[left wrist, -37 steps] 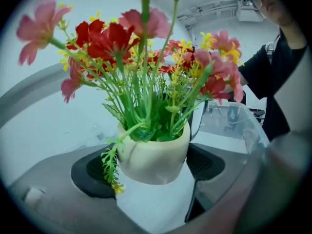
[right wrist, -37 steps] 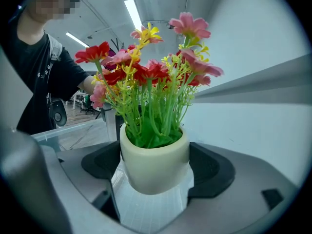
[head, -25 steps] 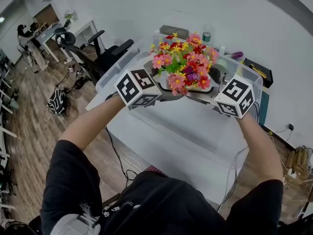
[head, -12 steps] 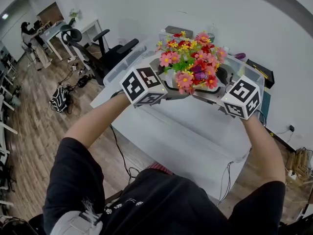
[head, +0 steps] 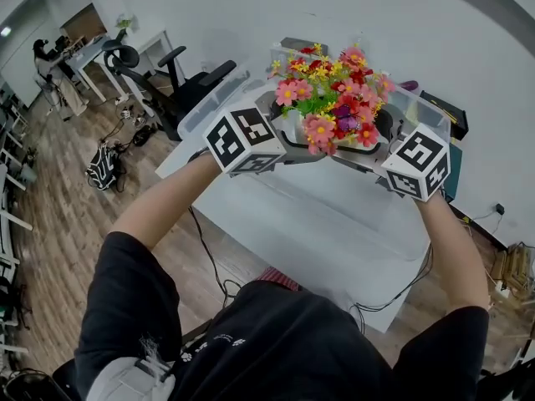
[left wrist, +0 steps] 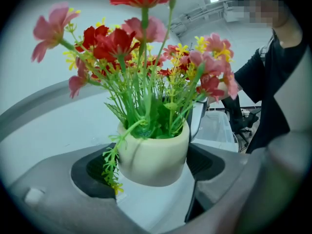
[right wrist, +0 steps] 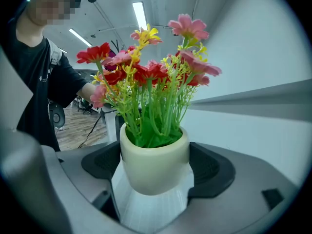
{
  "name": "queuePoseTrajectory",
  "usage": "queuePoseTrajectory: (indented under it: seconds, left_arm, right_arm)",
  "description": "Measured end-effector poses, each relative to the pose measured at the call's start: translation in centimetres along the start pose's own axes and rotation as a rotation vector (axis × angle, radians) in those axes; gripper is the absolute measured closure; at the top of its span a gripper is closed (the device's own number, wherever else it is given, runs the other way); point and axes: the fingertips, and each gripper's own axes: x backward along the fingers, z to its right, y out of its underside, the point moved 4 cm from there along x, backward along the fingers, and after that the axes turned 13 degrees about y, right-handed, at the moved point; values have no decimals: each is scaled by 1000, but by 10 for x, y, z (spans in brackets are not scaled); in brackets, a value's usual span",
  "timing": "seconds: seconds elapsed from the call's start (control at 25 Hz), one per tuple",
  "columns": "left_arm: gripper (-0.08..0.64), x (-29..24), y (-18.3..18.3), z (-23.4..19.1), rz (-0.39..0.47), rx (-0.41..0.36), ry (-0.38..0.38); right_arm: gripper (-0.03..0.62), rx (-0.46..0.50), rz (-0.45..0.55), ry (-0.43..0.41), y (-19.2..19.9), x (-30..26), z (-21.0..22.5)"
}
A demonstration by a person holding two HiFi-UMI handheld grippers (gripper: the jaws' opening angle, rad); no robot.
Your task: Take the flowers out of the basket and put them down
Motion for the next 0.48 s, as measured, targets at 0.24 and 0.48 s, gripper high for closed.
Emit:
queuePoseTrajectory:
  seconds: [0.24,0.48]
  left_arm:
    - [126,-8,-8,14,17,-16,-2]
    - [126,-2,-12,28,30,-30,0]
  right_arm:
    - [155,5,3,7,1,18,-4]
    - [155,-9,11,6,-3,27,-14]
